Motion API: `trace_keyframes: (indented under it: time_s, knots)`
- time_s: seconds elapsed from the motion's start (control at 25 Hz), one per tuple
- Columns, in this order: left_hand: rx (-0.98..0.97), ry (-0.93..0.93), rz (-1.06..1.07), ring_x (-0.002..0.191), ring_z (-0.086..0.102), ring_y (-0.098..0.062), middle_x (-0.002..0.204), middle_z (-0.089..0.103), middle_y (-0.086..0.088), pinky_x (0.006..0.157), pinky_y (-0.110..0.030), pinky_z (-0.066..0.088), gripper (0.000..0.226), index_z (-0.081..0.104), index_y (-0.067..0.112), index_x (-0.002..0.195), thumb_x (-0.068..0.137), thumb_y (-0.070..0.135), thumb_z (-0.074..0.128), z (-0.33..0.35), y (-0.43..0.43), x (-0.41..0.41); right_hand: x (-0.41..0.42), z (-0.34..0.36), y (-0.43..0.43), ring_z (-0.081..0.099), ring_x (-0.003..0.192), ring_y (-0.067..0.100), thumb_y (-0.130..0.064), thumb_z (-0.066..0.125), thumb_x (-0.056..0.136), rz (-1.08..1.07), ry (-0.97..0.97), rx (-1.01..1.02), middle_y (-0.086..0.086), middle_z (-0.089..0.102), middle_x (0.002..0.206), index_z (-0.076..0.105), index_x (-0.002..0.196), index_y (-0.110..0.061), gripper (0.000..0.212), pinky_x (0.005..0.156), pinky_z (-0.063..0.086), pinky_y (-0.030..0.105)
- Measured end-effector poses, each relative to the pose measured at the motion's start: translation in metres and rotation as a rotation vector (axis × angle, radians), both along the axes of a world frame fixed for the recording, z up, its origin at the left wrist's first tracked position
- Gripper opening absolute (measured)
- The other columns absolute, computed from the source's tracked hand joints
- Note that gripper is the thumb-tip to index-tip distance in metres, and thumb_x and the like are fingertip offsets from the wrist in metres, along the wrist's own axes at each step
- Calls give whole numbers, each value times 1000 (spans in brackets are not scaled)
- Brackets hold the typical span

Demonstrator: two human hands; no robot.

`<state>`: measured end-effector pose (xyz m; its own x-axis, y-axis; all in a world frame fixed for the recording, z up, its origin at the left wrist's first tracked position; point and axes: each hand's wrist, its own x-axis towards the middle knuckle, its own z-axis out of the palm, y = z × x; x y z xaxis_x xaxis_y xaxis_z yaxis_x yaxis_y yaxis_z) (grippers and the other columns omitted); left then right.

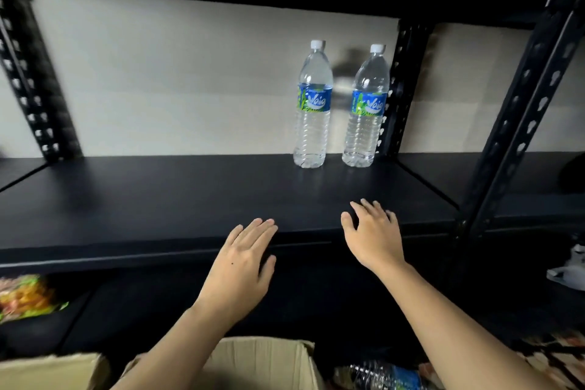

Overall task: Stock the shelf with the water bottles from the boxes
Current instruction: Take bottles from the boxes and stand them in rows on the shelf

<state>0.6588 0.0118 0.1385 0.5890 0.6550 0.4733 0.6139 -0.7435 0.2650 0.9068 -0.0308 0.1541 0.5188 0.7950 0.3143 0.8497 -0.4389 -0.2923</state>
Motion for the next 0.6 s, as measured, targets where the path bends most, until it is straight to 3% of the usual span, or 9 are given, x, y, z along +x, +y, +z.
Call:
trace_keyframes:
  time_s: [0.08, 0.16, 0.28, 0.4, 0.52, 0.6]
  knots:
    - [-83, -94, 12, 135, 43, -5, 145, 46, 14, 112, -19, 30, 47, 45, 23, 145, 99, 27, 53, -12, -24, -29, -36, -12, -16, 17, 150, 19, -41, 41, 101, 101, 29, 111, 2, 35, 157, 44, 147, -18, 51, 122, 11, 41]
    - [-218, -163, 114, 116, 55, -4, 134, 50, 18, 98, -20, 42, 53, 33, 30, 148, 99, 29, 52, -30, -44, -53, -70, -24, -36, 22, 148, 19, -32, 57, 96, 192, 118, 244, 0, 38, 153, 50, 143, -17, 50, 116, 26, 36]
    - [-448, -221, 288, 113, 54, -7, 121, 54, 18, 97, -26, 44, 61, 28, 31, 148, 96, 26, 58, -73, -64, -84, -110, -41, -58, 54, 117, 14, -25, 66, 89, 337, 243, 308, -6, 49, 127, 63, 124, -24, 36, 91, 49, 29]
    - [-730, -335, 453, 113, 59, -15, 113, 58, 10, 98, -34, 50, 60, 38, 23, 142, 89, 16, 66, -129, -87, -107, -136, -77, -66, 62, 93, 7, -37, 63, 89, 445, 364, -113, -14, 54, 119, 54, 127, -38, 40, 82, 52, 33]
    - [-1076, -413, 716, 112, 58, -21, 115, 60, 1, 95, -32, 47, 58, 43, 15, 137, 86, 19, 71, -179, -105, -119, -156, -124, -67, 60, 101, 10, -47, 62, 89, 518, 432, -578, -15, 56, 122, 48, 133, -43, 46, 93, 49, 33]
    - [-1193, -359, 864, 104, 59, -23, 123, 61, -6, 90, -32, 47, 59, 45, 11, 138, 86, 25, 68, -211, -113, -124, -167, -156, -70, 57, 110, 12, -46, 63, 89, 536, 448, -705, -11, 55, 130, 46, 137, -41, 51, 97, 47, 32]
